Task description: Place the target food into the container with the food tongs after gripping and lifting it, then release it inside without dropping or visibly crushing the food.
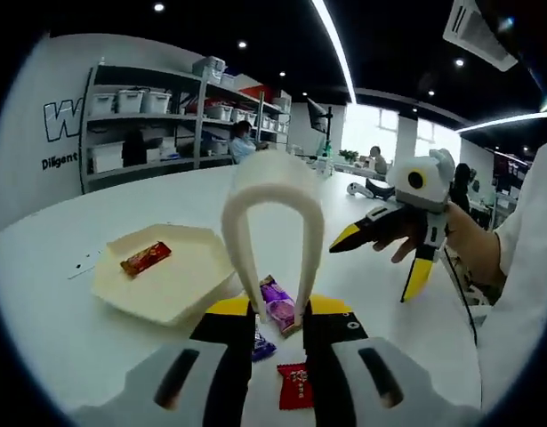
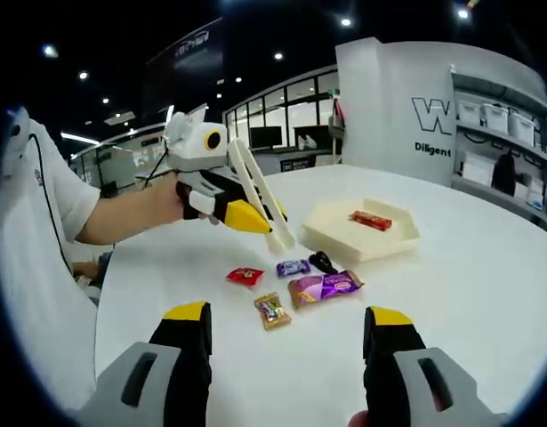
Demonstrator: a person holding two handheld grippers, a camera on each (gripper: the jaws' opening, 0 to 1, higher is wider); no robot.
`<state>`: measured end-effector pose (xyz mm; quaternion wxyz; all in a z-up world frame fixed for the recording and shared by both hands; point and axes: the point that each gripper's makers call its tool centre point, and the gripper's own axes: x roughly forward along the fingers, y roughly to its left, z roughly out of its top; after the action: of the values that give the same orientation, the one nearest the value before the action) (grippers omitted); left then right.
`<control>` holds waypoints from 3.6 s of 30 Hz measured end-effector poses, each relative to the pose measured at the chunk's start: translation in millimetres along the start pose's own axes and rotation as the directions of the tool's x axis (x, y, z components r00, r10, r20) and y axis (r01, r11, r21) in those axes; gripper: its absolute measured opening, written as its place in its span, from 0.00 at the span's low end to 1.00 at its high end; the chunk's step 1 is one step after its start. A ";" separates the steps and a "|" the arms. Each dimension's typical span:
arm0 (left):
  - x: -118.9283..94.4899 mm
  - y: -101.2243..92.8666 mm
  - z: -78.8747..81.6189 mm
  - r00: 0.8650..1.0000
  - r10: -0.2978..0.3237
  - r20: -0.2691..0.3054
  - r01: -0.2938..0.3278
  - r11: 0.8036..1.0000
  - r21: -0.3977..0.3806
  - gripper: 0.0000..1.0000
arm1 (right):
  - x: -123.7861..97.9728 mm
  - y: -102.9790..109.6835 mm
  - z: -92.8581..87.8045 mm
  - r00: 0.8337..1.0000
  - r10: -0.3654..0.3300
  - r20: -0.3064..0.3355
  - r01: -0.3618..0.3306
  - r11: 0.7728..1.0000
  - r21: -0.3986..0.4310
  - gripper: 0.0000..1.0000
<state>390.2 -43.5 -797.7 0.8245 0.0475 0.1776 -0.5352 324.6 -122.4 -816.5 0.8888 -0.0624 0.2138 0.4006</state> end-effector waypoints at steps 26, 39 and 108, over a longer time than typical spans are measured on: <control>32.1 -29.8 -7.5 0.997 0.077 0.015 -0.077 0.997 -0.019 0.20 | 1.5 -2.1 -7.2 1.000 0.001 -0.007 -0.001 1.000 0.014 0.67; 31.5 -17.5 -18.0 0.995 0.103 -0.011 -0.103 0.995 -0.019 0.20 | 3.5 -0.3 -10.3 1.000 0.004 -0.013 -0.004 1.000 0.020 0.67; 58.6 -25.5 -17.8 0.937 -0.280 -0.209 0.342 0.858 0.382 0.23 | 3.3 -7.9 -18.9 1.000 -0.006 -0.019 0.006 0.999 0.049 0.67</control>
<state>384.2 -100.2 -831.5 0.6828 0.2304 0.1259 -0.6818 326.2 -130.8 -835.5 0.8892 -0.0449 0.2315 0.3920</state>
